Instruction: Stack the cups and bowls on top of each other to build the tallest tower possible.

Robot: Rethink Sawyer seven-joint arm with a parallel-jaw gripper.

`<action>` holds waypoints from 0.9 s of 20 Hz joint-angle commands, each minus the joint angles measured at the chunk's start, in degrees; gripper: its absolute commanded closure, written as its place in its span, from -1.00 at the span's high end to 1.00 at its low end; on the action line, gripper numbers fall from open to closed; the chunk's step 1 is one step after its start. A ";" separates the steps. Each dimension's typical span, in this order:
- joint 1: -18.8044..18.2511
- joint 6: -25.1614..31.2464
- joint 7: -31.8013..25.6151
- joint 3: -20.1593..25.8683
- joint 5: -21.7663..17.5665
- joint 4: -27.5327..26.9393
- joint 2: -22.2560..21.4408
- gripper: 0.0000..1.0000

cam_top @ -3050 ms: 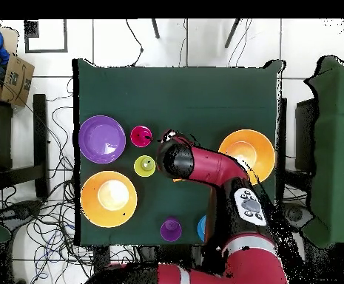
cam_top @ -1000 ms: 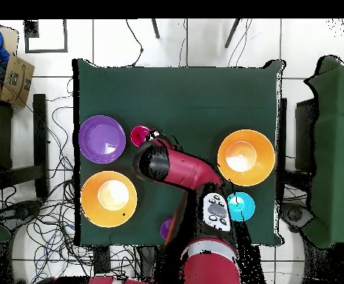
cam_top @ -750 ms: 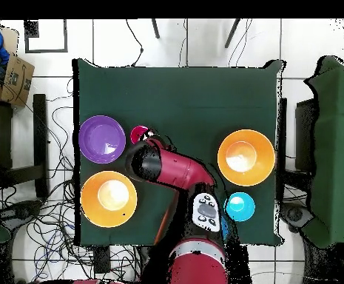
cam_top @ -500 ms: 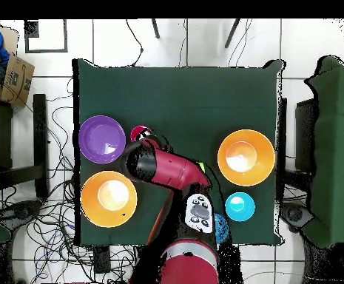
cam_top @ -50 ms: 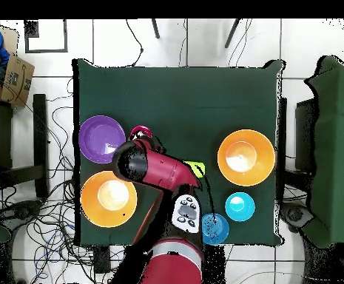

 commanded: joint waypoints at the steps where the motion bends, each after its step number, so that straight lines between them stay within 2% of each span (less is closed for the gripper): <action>1: 0.97 -1.13 11.33 2.64 3.17 -0.89 3.89 1.00; 18: 0.91 -4.11 10.94 2.45 3.97 -2.59 7.27 1.00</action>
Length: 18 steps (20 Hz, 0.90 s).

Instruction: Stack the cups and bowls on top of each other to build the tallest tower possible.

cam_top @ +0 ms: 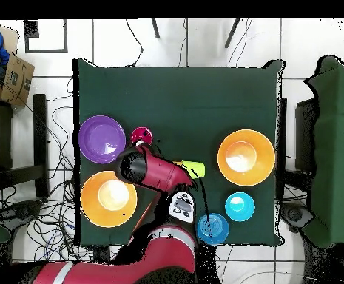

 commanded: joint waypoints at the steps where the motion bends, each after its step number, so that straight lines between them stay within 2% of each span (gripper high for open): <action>1: 0.48 -3.25 10.92 2.80 2.84 -2.57 2.11 1.00; 9: 1.63 -1.30 10.39 1.15 4.25 -4.98 2.82 1.00; 16: 2.30 -2.51 10.66 1.09 5.58 -6.61 4.89 1.00; 18: 3.36 -2.37 11.55 -0.17 6.57 -6.58 5.12 1.00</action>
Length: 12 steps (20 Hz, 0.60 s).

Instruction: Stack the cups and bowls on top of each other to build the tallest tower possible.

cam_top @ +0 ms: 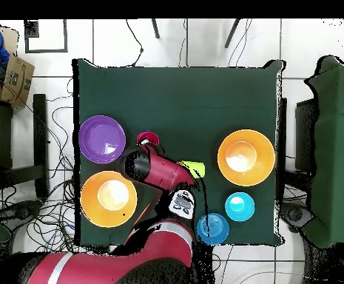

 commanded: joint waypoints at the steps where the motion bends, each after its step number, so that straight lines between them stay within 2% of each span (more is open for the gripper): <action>1: 3.41 -2.28 12.17 0.77 4.85 -4.71 2.40 1.00; 2: 4.27 -2.96 12.33 -0.40 5.83 -4.65 2.63 -1.00; 6: 4.43 -4.98 12.72 -0.43 6.22 -3.86 2.45 -1.00; 9: 4.97 -3.75 11.94 -0.65 6.83 -3.92 2.30 -1.00; 12: 3.55 -4.23 11.51 1.84 6.71 -2.82 1.41 -1.00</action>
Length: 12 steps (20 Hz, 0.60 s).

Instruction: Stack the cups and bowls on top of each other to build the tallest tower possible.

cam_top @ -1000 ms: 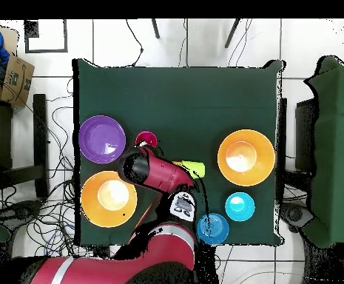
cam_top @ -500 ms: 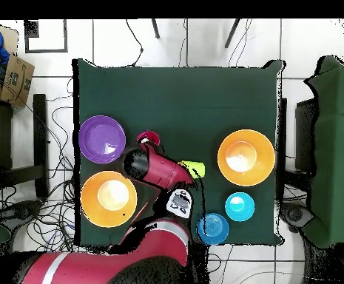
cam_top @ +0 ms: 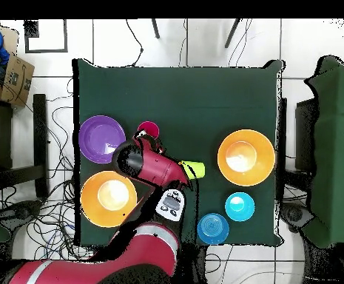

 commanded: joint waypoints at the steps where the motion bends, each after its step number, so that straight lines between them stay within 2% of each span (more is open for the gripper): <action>1: -0.21 -0.97 11.14 4.82 2.42 -0.71 1.05 -1.00; 9: 0.17 0.00 10.91 4.22 2.21 0.78 -0.52 -1.00; 12: 0.19 1.55 10.86 4.16 1.66 3.29 -3.46 -1.00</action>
